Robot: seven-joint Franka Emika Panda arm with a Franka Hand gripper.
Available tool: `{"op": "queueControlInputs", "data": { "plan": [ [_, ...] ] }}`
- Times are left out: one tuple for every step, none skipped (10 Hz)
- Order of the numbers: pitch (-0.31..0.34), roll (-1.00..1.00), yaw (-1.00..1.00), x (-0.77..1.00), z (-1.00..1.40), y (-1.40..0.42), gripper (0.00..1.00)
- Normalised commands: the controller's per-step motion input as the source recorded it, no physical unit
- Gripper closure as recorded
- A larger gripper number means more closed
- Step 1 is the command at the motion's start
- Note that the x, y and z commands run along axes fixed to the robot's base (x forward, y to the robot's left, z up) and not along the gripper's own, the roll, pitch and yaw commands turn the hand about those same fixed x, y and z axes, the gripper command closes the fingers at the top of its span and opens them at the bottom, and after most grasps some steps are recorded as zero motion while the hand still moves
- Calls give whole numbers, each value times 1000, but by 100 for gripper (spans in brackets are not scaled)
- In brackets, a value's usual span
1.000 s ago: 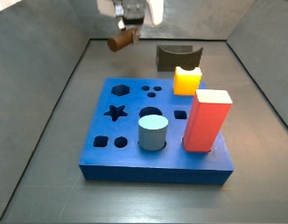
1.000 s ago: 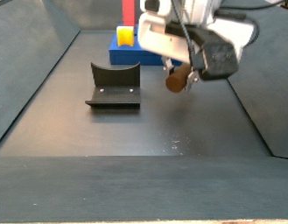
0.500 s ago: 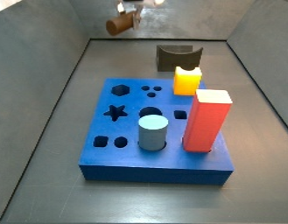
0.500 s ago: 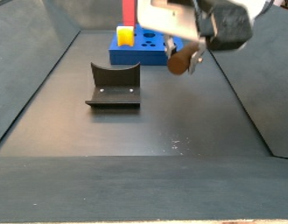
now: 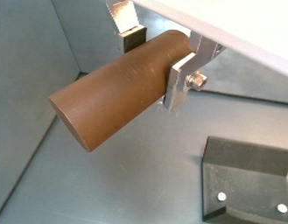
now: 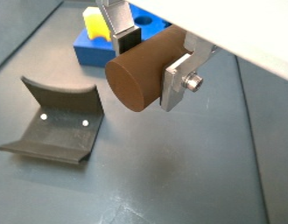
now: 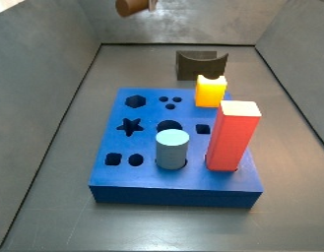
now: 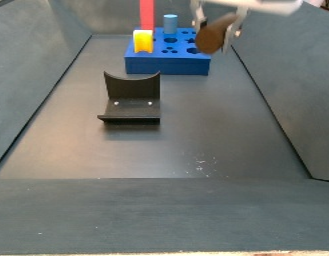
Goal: Pick up the round object. Move up. Place the round object on the fixture. Regrasp the round object. Move to above the board. Insert the round object.
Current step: Place the round object on the fixture.
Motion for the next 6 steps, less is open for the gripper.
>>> {"op": "queueControlInputs", "data": {
  "plan": [
    [26, 105, 1000, 1000, 145, -608, 100],
    [35, 108, 1000, 1000, 80, -606, 100],
    [50, 124, 1000, 1000, 71, -519, 100],
    [69, 135, 1000, 1000, 61, -436, 100],
    [103, 159, 1000, 1000, 47, -371, 100],
    [132, 188, 1000, 1000, 44, -329, 100]
  ]
}}
